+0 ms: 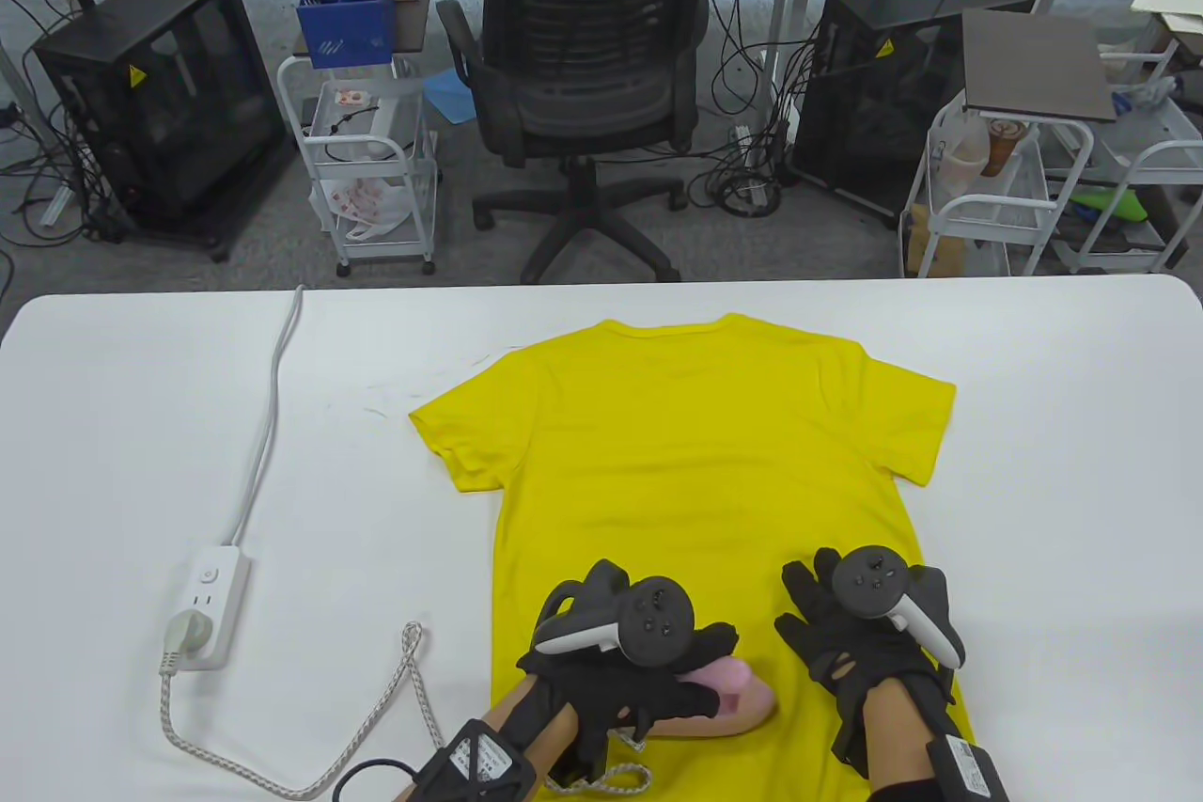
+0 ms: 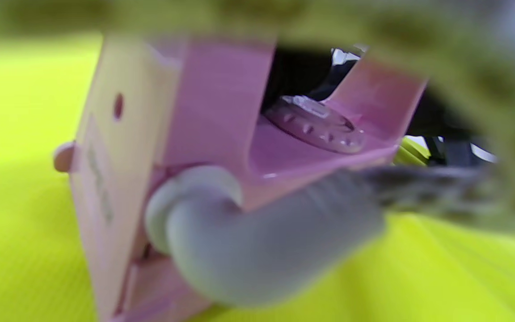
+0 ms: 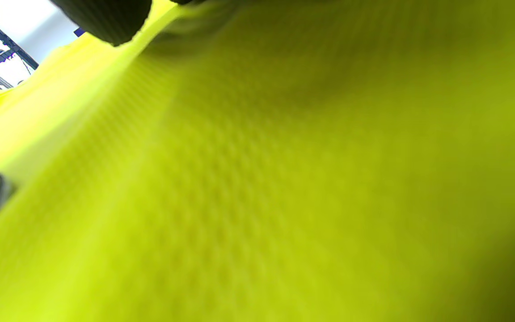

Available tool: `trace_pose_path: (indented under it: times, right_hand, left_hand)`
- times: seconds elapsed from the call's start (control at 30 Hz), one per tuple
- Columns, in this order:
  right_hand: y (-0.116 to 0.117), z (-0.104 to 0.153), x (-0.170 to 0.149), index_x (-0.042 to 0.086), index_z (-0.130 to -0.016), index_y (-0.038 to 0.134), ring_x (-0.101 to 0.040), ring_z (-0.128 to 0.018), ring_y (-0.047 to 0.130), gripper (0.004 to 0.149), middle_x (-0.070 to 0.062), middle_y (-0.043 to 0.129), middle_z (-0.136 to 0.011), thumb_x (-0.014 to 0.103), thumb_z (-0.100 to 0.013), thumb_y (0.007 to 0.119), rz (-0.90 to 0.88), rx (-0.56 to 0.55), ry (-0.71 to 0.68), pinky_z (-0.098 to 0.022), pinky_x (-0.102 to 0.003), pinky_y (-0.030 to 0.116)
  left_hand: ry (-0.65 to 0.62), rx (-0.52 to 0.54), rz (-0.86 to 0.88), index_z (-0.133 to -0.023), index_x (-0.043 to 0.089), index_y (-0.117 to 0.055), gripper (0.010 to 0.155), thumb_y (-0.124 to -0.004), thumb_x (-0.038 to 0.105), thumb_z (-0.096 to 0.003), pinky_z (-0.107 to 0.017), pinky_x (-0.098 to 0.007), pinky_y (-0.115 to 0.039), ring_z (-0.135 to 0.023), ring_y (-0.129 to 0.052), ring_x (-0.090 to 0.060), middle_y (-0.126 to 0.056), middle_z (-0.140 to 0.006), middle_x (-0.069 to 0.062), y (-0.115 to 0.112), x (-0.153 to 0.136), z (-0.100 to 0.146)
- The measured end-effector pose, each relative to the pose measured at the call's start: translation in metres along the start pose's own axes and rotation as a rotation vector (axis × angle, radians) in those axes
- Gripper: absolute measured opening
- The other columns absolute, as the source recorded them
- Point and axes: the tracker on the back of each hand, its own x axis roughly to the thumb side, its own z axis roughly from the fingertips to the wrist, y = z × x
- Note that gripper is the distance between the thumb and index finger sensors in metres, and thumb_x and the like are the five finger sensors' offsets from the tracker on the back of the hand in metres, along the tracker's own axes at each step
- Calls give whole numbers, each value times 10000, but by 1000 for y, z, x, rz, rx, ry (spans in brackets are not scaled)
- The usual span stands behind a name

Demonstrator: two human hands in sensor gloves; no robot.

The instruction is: Iron t-shirt with electric iron on table

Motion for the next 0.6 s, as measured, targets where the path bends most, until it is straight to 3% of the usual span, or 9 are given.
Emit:
trace_pose_path:
  times: [0.07,0.13,0.27,0.37,0.43,0.6]
  right_hand:
    - [0,0,1,395,-1035,325,-279,-979,8,655,11,98,-1104,531,-491,664,8,-1,2,-654,-579,80]
    - [1,0,1,396,-1035,321,-281,-978,5,657,9,93,-1104,534,-492,664,12,-1,2,-653,-580,79]
    - [1,0,1,393,-1036,319,-281,-977,0,663,9,89,-1103,536,-490,667,6,5,-2,-651,-581,74]
    - [1,0,1,391,-1037,313,-284,-975,-5,666,6,84,-1103,539,-491,665,5,9,-4,-648,-583,70]
    - [1,0,1,389,-1038,314,-284,-974,-7,666,5,82,-1102,537,-492,664,3,11,-5,-648,-582,68]
    - [1,0,1,389,-1038,313,-286,-974,-8,665,2,80,-1102,535,-492,664,2,12,-10,-647,-583,67]
  left_hand:
    - [115,84,-8,-1041,397,-574,711,-776,607,-392,-659,-518,-737,-575,-1008,-178,-894,-808,45,6,-16,3]
    - [312,222,-4,-1043,390,-568,715,-765,611,-392,-647,-516,-742,-559,-1007,-177,-893,-802,39,15,-48,9]
    - [557,326,163,-1061,351,-538,727,-764,593,-414,-651,-524,-711,-558,-973,-201,-863,-811,18,26,-101,27]
    - [507,292,316,-1063,340,-544,719,-778,581,-427,-639,-519,-717,-545,-970,-202,-864,-804,9,26,-113,31]
    - [441,255,286,-1059,338,-558,716,-783,583,-425,-636,-516,-723,-534,-976,-201,-874,-796,13,24,-103,26]
    - [95,20,161,-1053,368,-562,716,-782,603,-414,-662,-500,-733,-560,-991,-177,-880,-808,49,6,-33,0]
